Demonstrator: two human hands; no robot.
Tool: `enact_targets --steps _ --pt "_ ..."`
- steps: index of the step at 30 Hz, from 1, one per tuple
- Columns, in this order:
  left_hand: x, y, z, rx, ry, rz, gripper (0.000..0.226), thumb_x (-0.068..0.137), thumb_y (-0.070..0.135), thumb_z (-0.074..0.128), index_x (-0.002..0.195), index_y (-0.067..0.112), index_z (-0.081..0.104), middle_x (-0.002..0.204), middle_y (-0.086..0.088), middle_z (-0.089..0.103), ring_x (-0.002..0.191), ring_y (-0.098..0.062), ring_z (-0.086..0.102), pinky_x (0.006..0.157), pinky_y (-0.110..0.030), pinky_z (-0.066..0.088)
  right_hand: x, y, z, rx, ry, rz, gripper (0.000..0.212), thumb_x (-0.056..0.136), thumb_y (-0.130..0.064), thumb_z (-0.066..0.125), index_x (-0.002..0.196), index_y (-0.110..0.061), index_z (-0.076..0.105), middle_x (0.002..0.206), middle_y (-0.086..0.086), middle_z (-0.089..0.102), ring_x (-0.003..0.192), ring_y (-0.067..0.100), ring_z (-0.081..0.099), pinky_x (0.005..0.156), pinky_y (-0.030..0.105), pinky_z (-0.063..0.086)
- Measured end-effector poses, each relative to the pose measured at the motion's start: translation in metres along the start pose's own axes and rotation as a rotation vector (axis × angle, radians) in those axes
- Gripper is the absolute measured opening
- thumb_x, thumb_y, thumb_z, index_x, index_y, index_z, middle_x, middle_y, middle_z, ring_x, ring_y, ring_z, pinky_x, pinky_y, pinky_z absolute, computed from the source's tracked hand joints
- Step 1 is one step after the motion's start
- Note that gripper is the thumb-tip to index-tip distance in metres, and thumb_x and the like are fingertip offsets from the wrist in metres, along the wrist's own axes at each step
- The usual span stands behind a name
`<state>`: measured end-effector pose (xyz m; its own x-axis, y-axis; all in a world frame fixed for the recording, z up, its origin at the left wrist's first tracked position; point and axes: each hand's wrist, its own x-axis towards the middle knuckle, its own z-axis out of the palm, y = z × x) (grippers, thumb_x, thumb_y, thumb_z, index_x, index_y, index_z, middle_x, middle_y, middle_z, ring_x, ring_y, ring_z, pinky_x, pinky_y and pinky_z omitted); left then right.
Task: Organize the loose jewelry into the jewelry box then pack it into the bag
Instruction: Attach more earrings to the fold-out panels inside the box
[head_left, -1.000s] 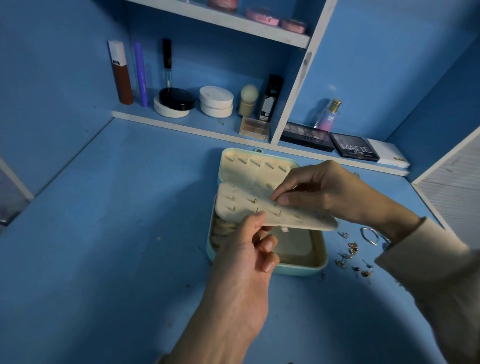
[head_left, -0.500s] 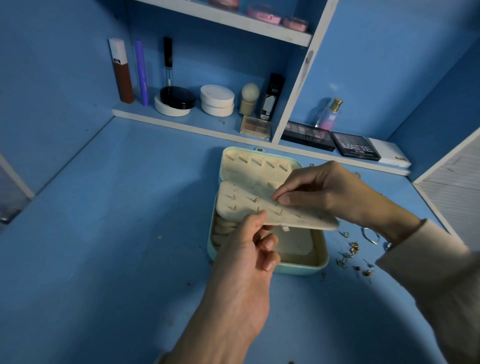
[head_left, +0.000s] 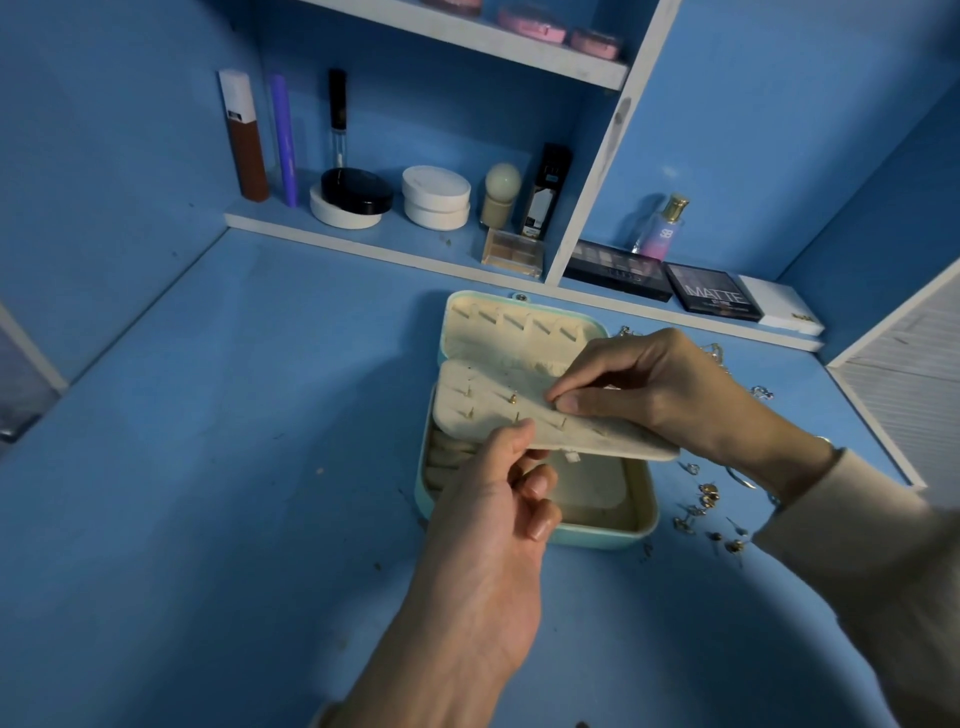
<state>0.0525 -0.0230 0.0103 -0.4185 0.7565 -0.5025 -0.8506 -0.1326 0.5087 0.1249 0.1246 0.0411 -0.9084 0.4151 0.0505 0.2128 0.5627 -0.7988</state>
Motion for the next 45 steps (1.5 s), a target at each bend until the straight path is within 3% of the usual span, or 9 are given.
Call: enact_targets --steps 4,8,15,24,30,38,45 --pt "0.000 0.000 0.000 0.001 0.005 0.001 0.016 0.088 0.012 0.056 0.076 0.019 0.049 0.063 0.005 0.042 0.046 -0.005 0.033 0.038 -0.015 0.022 0.004 -0.004 -0.005 -0.075 -0.044 0.010 0.015 0.074 -0.023 0.070 0.087 -0.017 0.075 0.083 -0.003 0.072 0.077 0.012 0.065 0.071 0.019 0.049" --pt "0.000 0.000 0.000 0.000 0.000 0.004 0.010 0.087 0.012 0.057 0.082 0.019 0.050 0.064 0.005 0.043 0.047 -0.005 0.033 0.039 -0.015 0.022 0.013 -0.013 -0.017 -0.106 -0.167 0.068 0.018 0.077 -0.009 0.072 0.092 -0.020 0.074 0.083 -0.002 0.074 0.075 0.010 0.066 0.073 0.020 0.052" --pt "0.000 0.000 -0.001 -0.015 -0.004 0.014 0.009 0.087 0.013 0.058 0.092 0.017 0.052 0.065 0.005 0.043 0.047 -0.005 0.033 0.038 -0.015 0.023 0.023 -0.026 -0.022 -0.305 -0.270 0.030 0.009 0.080 -0.009 0.071 0.087 -0.014 0.074 0.080 -0.001 0.073 0.076 0.014 0.067 0.078 0.037 0.053" --pt "0.000 -0.002 -0.001 -0.022 -0.001 0.028 0.008 0.087 0.011 0.057 0.088 0.017 0.051 0.065 0.004 0.045 0.048 -0.006 0.033 0.038 -0.015 0.024 0.023 -0.024 -0.015 -0.553 -0.244 -0.149 0.008 0.082 -0.008 0.069 0.086 -0.014 0.073 0.077 -0.004 0.071 0.068 0.008 0.062 0.067 0.027 0.049" --pt "-0.001 -0.002 0.000 -0.026 0.015 0.025 0.009 0.087 0.012 0.057 0.087 0.017 0.050 0.066 0.004 0.043 0.049 -0.006 0.034 0.037 -0.015 0.024 0.026 -0.034 -0.020 -0.530 -0.328 -0.103 0.009 0.082 -0.007 0.067 0.085 -0.014 0.072 0.079 -0.004 0.071 0.073 0.007 0.064 0.072 0.025 0.050" --pt "-0.004 -0.001 0.001 -0.025 0.044 0.015 0.012 0.088 0.010 0.057 0.084 0.019 0.051 0.058 0.007 0.043 0.050 -0.007 0.034 0.039 -0.016 0.023 0.024 -0.035 -0.013 -0.644 -0.301 -0.126 0.008 0.082 -0.008 0.065 0.083 -0.014 0.071 0.074 -0.003 0.070 0.071 0.008 0.060 0.066 0.019 0.046" --pt "-0.004 -0.001 0.002 -0.001 0.056 0.024 0.018 0.088 0.008 0.056 0.076 0.020 0.048 0.058 0.007 0.042 0.050 -0.007 0.033 0.038 -0.017 0.021 0.024 -0.036 -0.005 -0.761 -0.279 -0.135 0.011 0.080 -0.008 0.059 0.074 -0.011 0.067 0.064 -0.003 0.063 0.065 -0.004 0.051 0.060 0.017 0.042"
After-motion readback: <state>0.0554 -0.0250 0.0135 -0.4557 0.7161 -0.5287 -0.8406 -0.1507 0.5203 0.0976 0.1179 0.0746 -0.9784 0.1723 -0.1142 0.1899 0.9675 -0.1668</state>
